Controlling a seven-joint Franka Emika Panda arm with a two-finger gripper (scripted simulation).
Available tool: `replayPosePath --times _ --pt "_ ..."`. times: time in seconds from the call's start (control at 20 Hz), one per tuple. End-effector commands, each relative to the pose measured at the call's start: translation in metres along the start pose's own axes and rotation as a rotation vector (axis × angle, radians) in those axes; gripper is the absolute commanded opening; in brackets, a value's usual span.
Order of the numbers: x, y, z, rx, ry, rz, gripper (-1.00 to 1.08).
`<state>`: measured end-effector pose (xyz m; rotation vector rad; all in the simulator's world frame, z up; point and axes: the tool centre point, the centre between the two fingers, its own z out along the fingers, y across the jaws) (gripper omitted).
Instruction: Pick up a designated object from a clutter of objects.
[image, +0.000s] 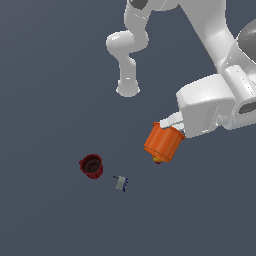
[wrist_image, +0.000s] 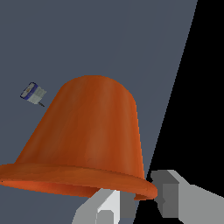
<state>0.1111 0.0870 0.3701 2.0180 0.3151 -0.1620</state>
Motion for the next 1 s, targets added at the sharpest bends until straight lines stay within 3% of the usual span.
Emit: replayPosePath --times 0.0,0.5,0.95 --pt "-0.009 0.015 -0.021 -0.032 0.0 0.089 -1.0" --pt "-0.04 0.044 -0.081 -0.124 -0.004 0.328 -1.0" --pt "-0.049 0.048 -0.099 -0.152 -0.006 0.395 -1.0"
